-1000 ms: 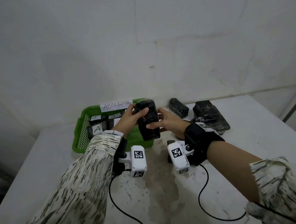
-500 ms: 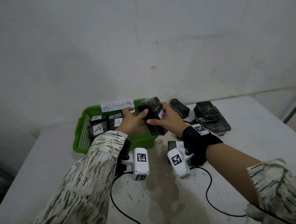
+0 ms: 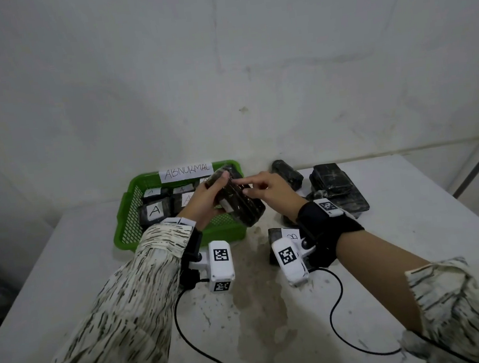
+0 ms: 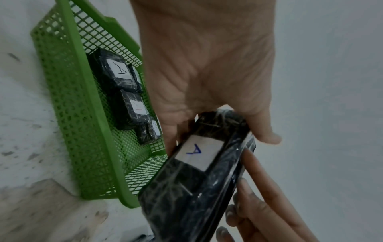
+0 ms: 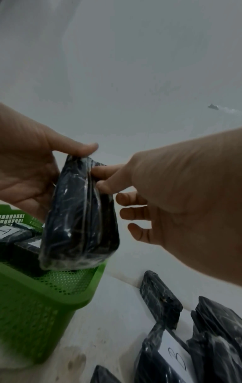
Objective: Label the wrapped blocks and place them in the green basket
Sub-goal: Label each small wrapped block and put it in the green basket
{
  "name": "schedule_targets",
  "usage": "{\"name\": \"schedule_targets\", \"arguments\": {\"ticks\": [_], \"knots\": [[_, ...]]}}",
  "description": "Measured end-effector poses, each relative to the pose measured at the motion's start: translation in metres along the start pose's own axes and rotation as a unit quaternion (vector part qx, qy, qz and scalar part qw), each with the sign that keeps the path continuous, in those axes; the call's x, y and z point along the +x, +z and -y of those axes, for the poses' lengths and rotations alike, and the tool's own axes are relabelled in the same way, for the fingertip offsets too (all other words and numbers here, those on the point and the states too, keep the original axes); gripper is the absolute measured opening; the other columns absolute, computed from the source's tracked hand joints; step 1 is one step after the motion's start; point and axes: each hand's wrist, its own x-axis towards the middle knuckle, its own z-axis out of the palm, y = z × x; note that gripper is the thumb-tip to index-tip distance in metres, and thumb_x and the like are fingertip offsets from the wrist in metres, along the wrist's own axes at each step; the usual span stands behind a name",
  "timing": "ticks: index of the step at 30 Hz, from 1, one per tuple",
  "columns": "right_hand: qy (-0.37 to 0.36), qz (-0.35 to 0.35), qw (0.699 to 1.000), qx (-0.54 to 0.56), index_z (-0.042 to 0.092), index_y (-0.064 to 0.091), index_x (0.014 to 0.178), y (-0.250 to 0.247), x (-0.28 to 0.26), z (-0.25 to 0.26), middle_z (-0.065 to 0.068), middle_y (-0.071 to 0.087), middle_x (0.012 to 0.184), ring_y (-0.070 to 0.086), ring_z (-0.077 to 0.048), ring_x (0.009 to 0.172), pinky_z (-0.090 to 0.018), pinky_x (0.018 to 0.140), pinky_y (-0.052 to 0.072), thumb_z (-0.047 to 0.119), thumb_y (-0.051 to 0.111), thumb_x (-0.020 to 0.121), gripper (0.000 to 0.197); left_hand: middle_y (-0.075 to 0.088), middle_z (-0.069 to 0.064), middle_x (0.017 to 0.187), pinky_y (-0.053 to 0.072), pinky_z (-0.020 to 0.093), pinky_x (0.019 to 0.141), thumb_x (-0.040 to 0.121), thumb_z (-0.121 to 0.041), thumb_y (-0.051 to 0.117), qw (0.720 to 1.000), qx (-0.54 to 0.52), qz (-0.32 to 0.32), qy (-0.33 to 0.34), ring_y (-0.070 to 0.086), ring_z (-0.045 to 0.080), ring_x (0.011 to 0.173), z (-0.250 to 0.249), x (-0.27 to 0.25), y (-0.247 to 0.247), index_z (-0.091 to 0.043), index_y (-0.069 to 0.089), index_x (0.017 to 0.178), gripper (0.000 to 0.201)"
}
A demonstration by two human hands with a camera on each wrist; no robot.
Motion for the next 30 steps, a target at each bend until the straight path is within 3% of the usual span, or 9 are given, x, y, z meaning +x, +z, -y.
{"name": "schedule_targets", "arguments": {"ticks": [4, 6, 9, 13, 16, 19, 23, 27, 30], "knots": [[0.032, -0.056, 0.996, 0.061, 0.013, 0.062, 0.096, 0.005, 0.000, 0.006, 0.002, 0.037, 0.066, 0.037, -0.008, 0.061, -0.017, 0.060, 0.031, 0.005, 0.068, 0.084, 0.016, 0.064, 0.006, 0.093, 0.050, 0.035, 0.077, 0.092, -0.020, 0.055, 1.000, 0.023, -0.011, 0.005, 0.059, 0.024, 0.097, 0.001, 0.002, 0.001, -0.010, 0.056, 0.111, 0.022], [0.076, -0.066, 0.988, 0.121, 0.012, 0.051, 0.106, 0.007, 0.000, 0.009, 0.001, 0.043, 0.079, 0.045, -0.009, 0.069, -0.017, 0.063, 0.038, 0.014, 0.069, 0.085, 0.027, 0.063, 0.006, 0.093, 0.048, 0.038, 0.083, 0.092, -0.017, 0.055, 1.000, 0.021, -0.008, 0.011, 0.059, 0.023, 0.095, -0.001, 0.002, 0.004, -0.009, 0.056, 0.112, 0.022], [0.146, -0.005, 0.975, 0.169, 0.016, 0.044, 0.128, 0.008, 0.001, 0.011, -0.014, 0.056, 0.109, 0.060, -0.017, 0.090, -0.027, 0.074, 0.051, 0.027, 0.065, 0.090, 0.046, 0.063, 0.011, 0.107, 0.049, 0.039, 0.088, 0.091, -0.017, 0.057, 1.000, 0.005, -0.006, 0.022, 0.059, 0.025, 0.102, -0.003, 0.002, 0.005, -0.005, 0.055, 0.121, 0.032], [0.136, -0.032, 0.981, 0.135, 0.019, 0.045, 0.124, 0.010, 0.001, 0.010, -0.016, 0.054, 0.104, 0.061, -0.023, 0.090, -0.044, 0.082, 0.054, 0.027, 0.068, 0.086, 0.045, 0.062, 0.013, 0.114, 0.048, 0.041, 0.095, 0.089, -0.016, 0.059, 0.999, 0.019, -0.018, 0.032, 0.060, 0.026, 0.105, -0.001, 0.004, 0.007, -0.007, 0.054, 0.127, 0.039], [0.128, -0.042, 0.983, 0.127, 0.021, 0.042, 0.125, 0.011, 0.000, 0.009, -0.010, 0.053, 0.105, 0.061, -0.024, 0.094, -0.038, 0.083, 0.051, 0.027, 0.071, 0.084, 0.050, 0.061, 0.013, 0.113, 0.051, 0.036, 0.089, 0.089, -0.012, 0.059, 0.996, 0.028, -0.046, 0.066, 0.060, 0.025, 0.102, 0.002, 0.008, 0.007, -0.009, 0.055, 0.124, 0.035], [0.153, 0.010, 0.978, 0.140, 0.023, 0.034, 0.136, 0.008, -0.004, 0.009, -0.008, 0.057, 0.108, 0.063, -0.019, 0.093, -0.028, 0.077, 0.053, 0.023, 0.071, 0.084, 0.063, 0.061, 0.015, 0.115, 0.052, 0.038, 0.088, 0.088, -0.013, 0.061, 0.993, 0.023, -0.072, 0.093, 0.060, 0.026, 0.104, 0.002, 0.010, 0.006, -0.011, 0.056, 0.122, 0.034], [0.180, 0.025, 0.973, 0.145, 0.014, 0.044, 0.135, 0.009, -0.007, 0.005, -0.009, 0.066, 0.113, 0.067, -0.023, 0.099, -0.044, 0.088, 0.055, 0.028, 0.074, 0.082, 0.063, 0.058, 0.016, 0.122, 0.048, 0.047, 0.096, 0.083, -0.022, 0.069, 0.997, 0.010, -0.048, 0.053, 0.060, 0.028, 0.108, 0.001, 0.011, 0.004, -0.014, 0.046, 0.132, 0.055], [0.199, 0.017, 0.962, 0.188, 0.010, 0.044, 0.136, 0.012, -0.005, 0.007, -0.013, 0.066, 0.115, 0.067, -0.028, 0.099, -0.047, 0.085, 0.055, 0.023, 0.070, 0.086, 0.058, 0.055, 0.020, 0.128, 0.045, 0.054, 0.098, 0.084, -0.018, 0.067, 1.000, 0.002, -0.022, 0.009, 0.058, 0.034, 0.114, 0.008, 0.009, 0.003, -0.015, 0.033, 0.142, 0.067], [0.172, 0.064, 0.964, 0.190, 0.033, 0.017, 0.149, 0.009, -0.007, 0.007, -0.006, 0.049, 0.132, 0.055, -0.029, 0.118, -0.036, 0.082, 0.056, 0.015, 0.074, 0.081, 0.090, 0.052, 0.019, 0.131, 0.046, 0.051, 0.097, 0.090, -0.013, 0.058, 0.998, -0.035, -0.053, 0.025, 0.057, 0.034, 0.111, 0.009, 0.009, 0.000, -0.013, 0.028, 0.143, 0.060]]}}
